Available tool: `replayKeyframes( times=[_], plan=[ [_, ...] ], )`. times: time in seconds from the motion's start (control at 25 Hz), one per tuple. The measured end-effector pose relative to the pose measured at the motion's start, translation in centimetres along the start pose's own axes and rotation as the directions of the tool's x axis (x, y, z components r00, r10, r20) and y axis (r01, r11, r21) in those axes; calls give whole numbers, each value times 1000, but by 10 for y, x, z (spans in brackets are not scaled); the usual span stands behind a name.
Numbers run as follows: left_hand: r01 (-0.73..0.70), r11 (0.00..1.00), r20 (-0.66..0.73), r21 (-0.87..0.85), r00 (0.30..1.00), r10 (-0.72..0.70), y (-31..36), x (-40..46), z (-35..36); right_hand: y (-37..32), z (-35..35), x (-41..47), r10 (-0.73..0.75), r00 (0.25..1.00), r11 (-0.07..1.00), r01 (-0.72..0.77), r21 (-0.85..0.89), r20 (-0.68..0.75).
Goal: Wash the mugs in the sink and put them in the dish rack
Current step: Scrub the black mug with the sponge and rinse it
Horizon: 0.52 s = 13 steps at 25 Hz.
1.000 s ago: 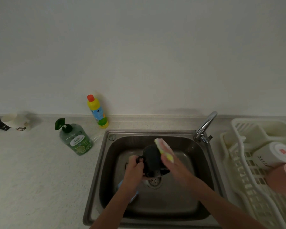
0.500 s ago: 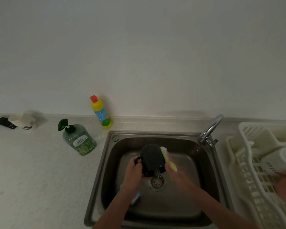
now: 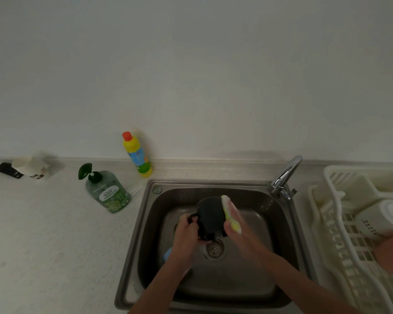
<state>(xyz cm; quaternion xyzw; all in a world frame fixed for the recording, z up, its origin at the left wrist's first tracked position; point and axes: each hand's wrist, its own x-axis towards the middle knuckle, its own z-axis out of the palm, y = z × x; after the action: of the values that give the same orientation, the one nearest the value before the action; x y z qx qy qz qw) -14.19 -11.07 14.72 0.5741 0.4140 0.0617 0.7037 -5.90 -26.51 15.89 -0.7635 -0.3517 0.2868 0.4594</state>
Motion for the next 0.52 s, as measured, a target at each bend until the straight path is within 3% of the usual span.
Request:
replayKeyframes(
  times=[0.12,0.16,0.2,0.28,0.36,0.44,0.52],
  plan=[
    [-54,992,58,117,997,47,-7,-4,5,-5,13,6,-99,993,860,120,-497,68],
    [-57,989,78,134,996,47,-12,-6,7,-8,11,10,-103,992,841,129,-525,79],
    [-47,992,91,120,995,37,-14,-8,8,-12,6,13,-90,993,897,112,-427,71],
    [16,1000,74,24,997,-18,-15,-11,6,-19,-9,12,72,997,997,-73,9,40],
    [54,995,41,-85,998,-50,-12,-10,1,-15,-13,1,207,974,936,-224,272,91],
    [31,995,2,-92,1000,-31,-10,-5,-3,-12,-3,-8,162,985,951,-174,256,66],
    [-21,1000,-13,4,1000,21,-12,-4,-3,-12,10,-8,-1,998,1000,1,-3,63]
  ],
)
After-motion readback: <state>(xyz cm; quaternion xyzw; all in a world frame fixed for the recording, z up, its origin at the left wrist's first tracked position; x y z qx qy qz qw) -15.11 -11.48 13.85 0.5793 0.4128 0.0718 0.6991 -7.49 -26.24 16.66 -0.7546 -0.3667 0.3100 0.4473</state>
